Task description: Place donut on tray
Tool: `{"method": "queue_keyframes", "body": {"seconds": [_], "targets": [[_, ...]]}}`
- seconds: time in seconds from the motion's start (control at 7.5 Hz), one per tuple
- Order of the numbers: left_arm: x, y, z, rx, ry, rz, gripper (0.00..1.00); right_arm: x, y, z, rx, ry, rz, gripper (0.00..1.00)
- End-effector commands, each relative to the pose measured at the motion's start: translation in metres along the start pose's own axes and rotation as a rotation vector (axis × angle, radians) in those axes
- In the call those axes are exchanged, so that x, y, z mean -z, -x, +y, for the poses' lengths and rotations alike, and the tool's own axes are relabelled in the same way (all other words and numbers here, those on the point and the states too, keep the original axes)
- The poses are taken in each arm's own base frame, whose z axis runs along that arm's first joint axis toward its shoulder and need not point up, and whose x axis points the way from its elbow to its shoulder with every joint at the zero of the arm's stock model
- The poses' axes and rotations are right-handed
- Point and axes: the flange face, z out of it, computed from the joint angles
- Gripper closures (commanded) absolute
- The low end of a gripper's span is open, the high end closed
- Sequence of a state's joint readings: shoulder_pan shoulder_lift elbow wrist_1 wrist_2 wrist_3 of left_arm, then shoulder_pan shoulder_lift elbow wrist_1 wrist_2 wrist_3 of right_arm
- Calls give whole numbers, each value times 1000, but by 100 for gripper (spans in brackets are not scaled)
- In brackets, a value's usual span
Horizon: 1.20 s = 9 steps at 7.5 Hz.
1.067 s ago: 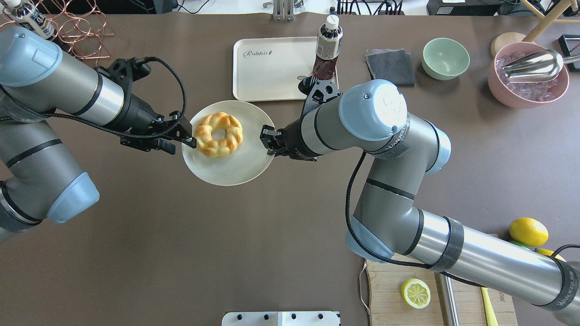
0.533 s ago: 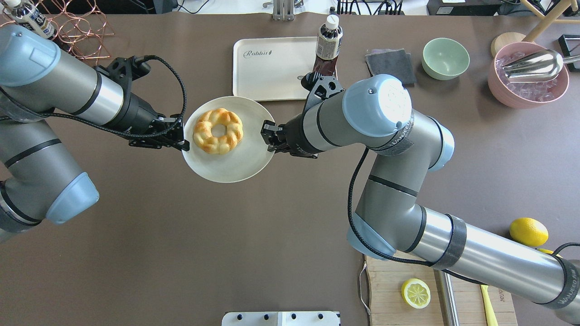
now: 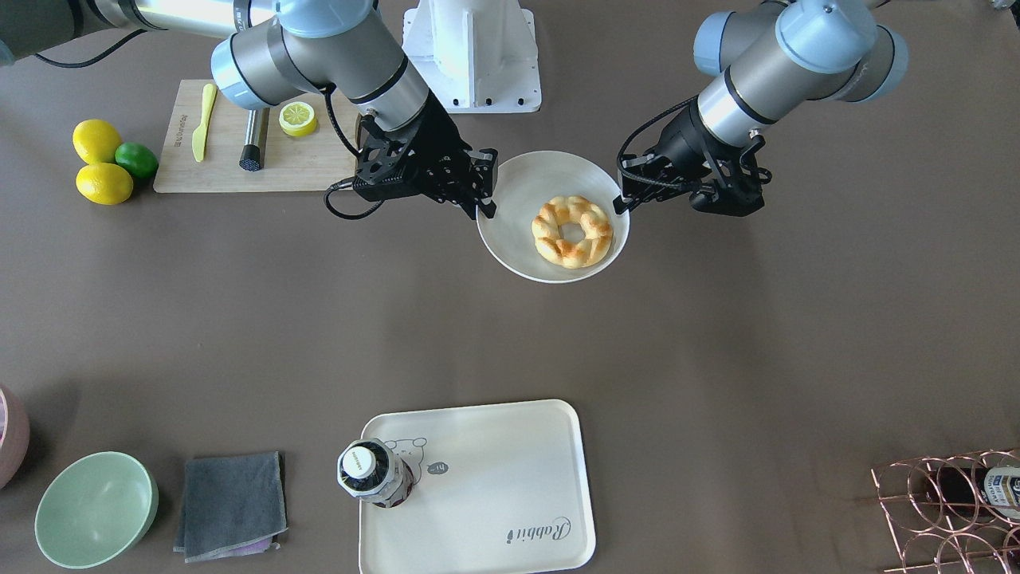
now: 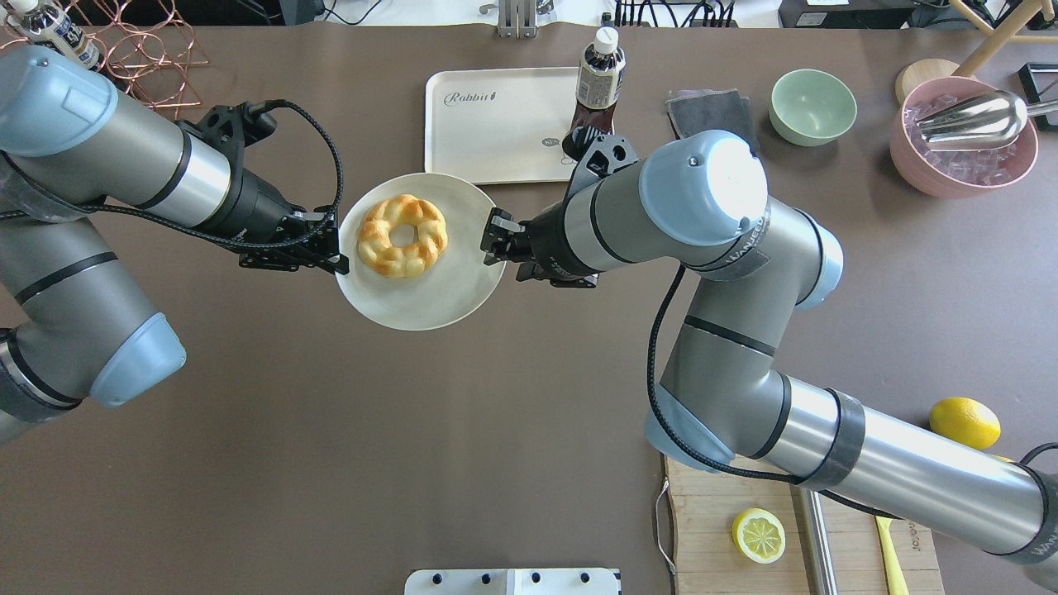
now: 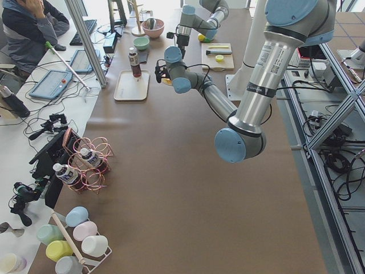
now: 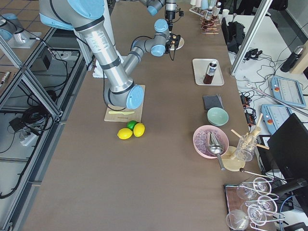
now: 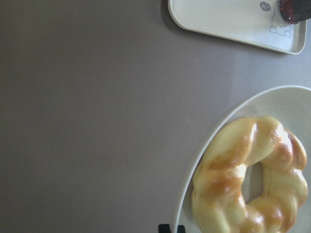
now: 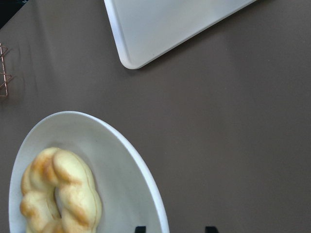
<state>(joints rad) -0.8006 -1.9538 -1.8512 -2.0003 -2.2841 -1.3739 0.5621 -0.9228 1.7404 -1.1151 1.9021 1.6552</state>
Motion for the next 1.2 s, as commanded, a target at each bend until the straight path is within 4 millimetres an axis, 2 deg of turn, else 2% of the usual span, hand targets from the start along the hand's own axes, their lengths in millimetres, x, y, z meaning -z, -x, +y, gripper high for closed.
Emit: {"method": "queue_keyframes", "body": {"seconds": [0.0, 0.13, 0.27, 0.4, 0.53, 0.8, 1.07], "targets": [[-27, -10, -25, 33, -2, -29, 100, 35, -46, -18, -25, 38, 21, 0], [-35, -22, -39, 40, -7, -33, 100, 51, -73, -37, -44, 81, 46, 0], [-40, -31, -67, 65, -37, -50, 100, 63, -103, -46, -49, 78, 68, 0], [-68, -41, -108, 106, -43, -90, 100, 74, -137, -45, 6, 76, 98, 0], [-82, -47, -135, 127, -88, -120, 100, 90, -171, -46, 33, 68, 130, 0], [-119, -50, -179, 151, -119, -153, 100, 131, -238, -59, 96, 31, 201, 0], [-147, -62, -213, 203, -161, -159, 100, 171, -297, -70, 145, 35, 232, 0]]}}
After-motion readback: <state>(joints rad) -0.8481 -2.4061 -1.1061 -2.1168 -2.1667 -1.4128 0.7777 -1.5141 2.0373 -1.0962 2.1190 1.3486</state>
